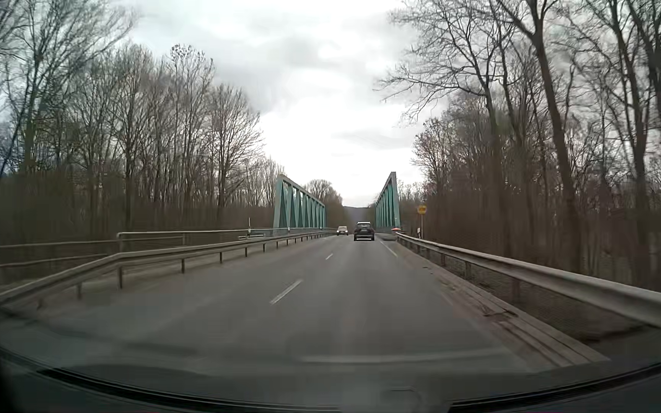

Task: Follow the waypoints while adhering to traffic rules and regulations

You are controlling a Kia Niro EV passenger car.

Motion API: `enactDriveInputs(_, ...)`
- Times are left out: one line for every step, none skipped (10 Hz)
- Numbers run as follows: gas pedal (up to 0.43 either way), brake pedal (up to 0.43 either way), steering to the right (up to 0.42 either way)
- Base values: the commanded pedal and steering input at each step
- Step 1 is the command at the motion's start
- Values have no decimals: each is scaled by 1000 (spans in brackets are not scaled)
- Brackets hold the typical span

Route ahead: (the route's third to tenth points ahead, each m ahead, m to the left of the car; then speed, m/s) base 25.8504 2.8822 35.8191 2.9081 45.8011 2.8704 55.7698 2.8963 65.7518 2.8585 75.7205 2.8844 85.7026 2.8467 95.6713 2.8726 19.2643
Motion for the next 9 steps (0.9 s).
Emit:
enactDriveInputs(228,0,3)
enactDriveInputs(228,0,3)
enactDriveInputs(228,0,3)
enactDriveInputs(220,0,3)
enactDriveInputs(177,0,3)
enactDriveInputs(189,0,3)
enactDriveInputs(189,0,3)
enactDriveInputs(189,0,3)
enactDriveInputs(197,0,3)
